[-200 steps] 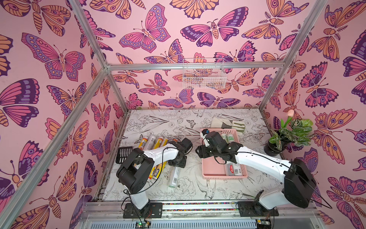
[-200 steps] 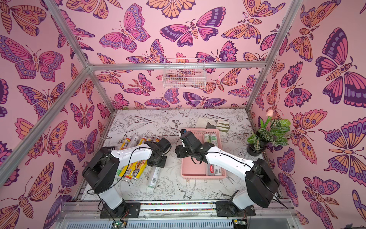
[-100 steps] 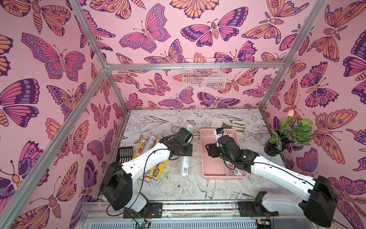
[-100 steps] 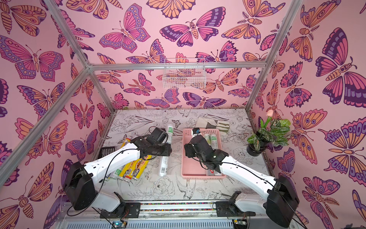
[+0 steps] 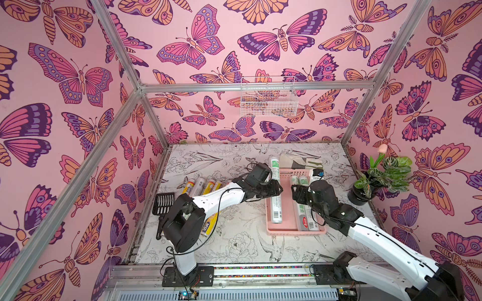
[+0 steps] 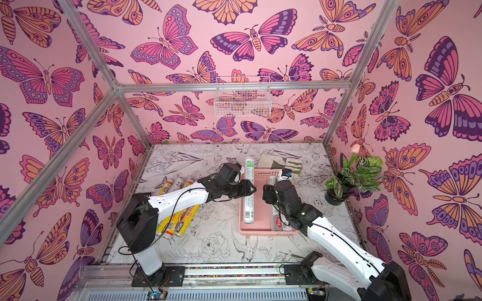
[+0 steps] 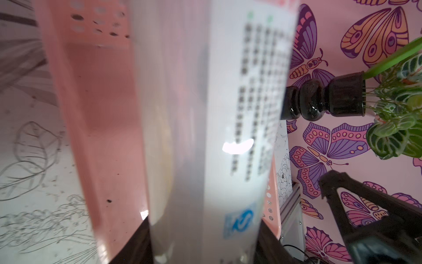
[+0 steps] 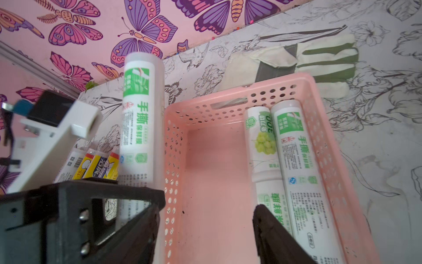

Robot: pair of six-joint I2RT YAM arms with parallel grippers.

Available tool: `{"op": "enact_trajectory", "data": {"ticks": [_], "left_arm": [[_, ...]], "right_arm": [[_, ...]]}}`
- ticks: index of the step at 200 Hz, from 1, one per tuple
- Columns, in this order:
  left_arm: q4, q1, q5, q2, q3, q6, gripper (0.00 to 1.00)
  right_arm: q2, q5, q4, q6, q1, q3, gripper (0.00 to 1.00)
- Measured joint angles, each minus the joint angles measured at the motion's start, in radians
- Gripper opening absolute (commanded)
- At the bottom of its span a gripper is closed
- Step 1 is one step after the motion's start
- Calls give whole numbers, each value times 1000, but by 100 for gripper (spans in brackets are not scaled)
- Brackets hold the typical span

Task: Put the plastic wrap into the basket
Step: Place the plastic wrap in the basket.

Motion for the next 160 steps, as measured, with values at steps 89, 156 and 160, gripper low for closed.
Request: {"op": "enact_trajectory", "data": {"ticks": [89,156,160], "left_arm": [[16,-42,70,192,87,-142,26],[18,-42,95,232,137,-182,32],[16,-42,96,236,140,-182,32]], "right_arm": [[-45,-8,-67,18,-56,-35,69],[7,-33,-86,18,-71,-35,69],[9,-35,-86,19,-71,-35,69]]}}
